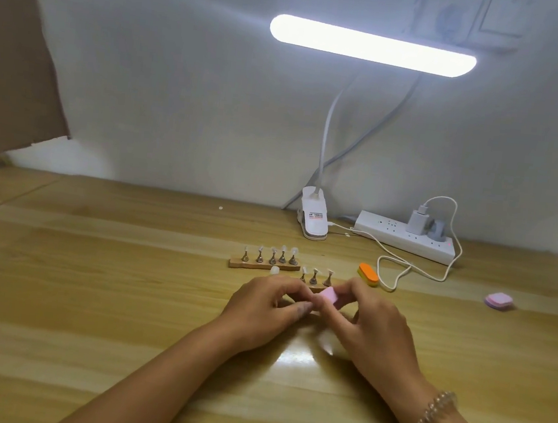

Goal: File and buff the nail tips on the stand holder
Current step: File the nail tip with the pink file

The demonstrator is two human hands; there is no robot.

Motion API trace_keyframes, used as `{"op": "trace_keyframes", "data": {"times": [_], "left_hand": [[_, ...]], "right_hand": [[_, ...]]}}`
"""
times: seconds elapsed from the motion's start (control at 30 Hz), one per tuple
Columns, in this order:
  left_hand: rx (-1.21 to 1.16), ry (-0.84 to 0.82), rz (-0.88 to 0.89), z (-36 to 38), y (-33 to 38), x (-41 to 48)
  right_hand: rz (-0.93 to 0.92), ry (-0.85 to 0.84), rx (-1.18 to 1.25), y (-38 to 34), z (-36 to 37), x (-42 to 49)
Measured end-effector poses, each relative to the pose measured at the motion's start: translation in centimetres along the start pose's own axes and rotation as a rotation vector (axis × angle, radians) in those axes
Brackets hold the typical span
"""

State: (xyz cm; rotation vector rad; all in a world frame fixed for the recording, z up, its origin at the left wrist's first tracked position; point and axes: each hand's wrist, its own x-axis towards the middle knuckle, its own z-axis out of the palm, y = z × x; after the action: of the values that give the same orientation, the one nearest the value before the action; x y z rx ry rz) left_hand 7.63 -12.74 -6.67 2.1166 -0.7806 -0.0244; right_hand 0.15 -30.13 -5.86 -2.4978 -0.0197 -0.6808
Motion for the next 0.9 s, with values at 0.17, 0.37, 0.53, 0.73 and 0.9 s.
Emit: {"op": "trace_keyframes", "data": {"times": [0.17, 0.37, 0.53, 0.73, 0.9], "left_hand": [[-0.034, 0.016, 0.006, 0.1, 0.0, 0.1], [0.000, 0.012, 0.022, -0.1, 0.1, -0.1], [-0.022, 0.015, 0.027, 0.0, 0.3, -0.1], [-0.038, 0.046, 0.027, 0.1, 0.2, -0.1], [-0.028, 0.031, 0.034, 0.0, 0.1, 0.0]], "right_hand": [[-0.056, -0.015, 0.020, -0.3, 0.2, -0.2], [-0.069, -0.029, 0.040, -0.2, 0.3, -0.3], [-0.036, 0.001, -0.008, 0.1, 0.4, 0.0], [0.139, 0.161, 0.190, 1.0, -0.2, 0.7], [-0.038, -0.009, 0.107, -0.3, 0.3, -0.2]]}}
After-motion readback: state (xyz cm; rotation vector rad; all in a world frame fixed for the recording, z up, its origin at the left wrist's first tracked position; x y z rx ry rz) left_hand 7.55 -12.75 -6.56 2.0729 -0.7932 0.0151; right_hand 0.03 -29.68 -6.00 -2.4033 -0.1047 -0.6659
